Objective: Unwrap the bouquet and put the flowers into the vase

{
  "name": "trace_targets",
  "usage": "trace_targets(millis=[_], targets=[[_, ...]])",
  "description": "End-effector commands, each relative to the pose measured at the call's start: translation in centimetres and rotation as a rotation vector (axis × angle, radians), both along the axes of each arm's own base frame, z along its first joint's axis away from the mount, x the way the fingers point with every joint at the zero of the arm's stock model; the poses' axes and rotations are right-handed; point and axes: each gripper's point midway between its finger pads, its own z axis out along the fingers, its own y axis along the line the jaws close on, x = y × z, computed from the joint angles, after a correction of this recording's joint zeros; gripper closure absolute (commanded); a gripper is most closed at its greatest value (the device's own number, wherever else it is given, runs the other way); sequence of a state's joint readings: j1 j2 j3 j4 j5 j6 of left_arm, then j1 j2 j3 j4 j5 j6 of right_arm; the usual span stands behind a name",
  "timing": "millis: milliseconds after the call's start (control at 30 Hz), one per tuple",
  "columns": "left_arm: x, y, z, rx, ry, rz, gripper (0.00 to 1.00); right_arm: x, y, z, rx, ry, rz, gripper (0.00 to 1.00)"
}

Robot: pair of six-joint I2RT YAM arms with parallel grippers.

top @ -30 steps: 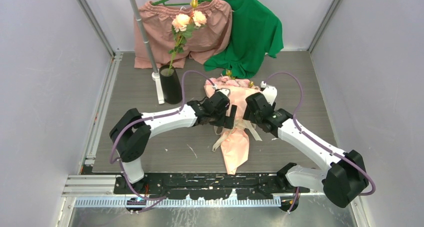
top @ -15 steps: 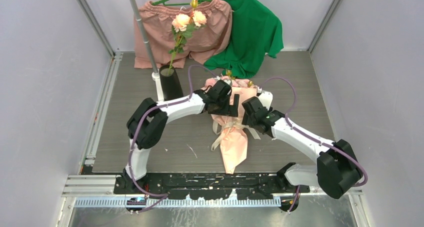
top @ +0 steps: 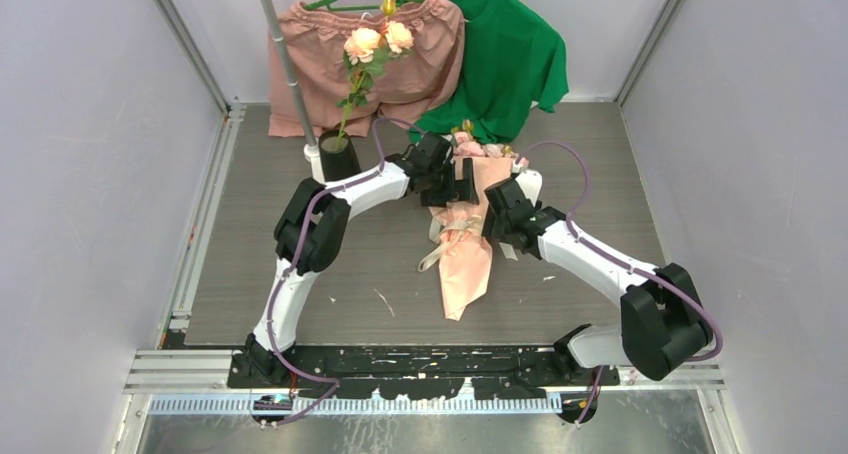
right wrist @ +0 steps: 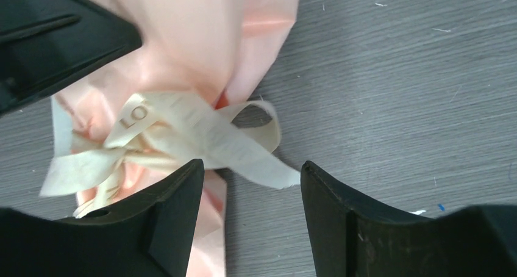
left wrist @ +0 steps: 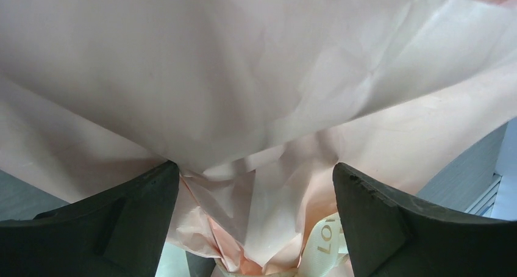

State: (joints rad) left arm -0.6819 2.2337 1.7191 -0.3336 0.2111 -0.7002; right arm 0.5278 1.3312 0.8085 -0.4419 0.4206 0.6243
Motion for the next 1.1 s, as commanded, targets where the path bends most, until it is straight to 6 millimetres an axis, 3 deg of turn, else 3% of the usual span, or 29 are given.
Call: trace_targets(millis=[0,200,600,733,900,1067], targets=[[1.5,-0.1,-2.9,0.047,0.005,0.012,0.02,1.7,1.0,2.2,0.021,-0.065,0.034,0.35],[2.0,-0.3,-2.2,0.040,-0.004,0.011,0.02,1.1,0.6,0.4,0.020,-0.048,0.033,0.35],[2.2,2.6,-1.6,0.025,0.005,0.046,0.02,1.4,-1.2,-3.4,-0.022,0.061,-0.037,0.39],[2.2,2.7,-1.5,0.023,0.003,0.040,0.02,1.2,-1.4,-4.2,-0.038,0.082,-0.042,0.57],[2.0,2.6,-1.8,0.019,0.007,0.031,0.02,1.1,-1.7,-4.1,-0.040,0.075,-0.057,0.95],[1.9,2.5,-1.9,0.013,0.015,0.028,0.02,1.0,-2.0,-2.2,-0.029,0.043,-0.081,0.99]])
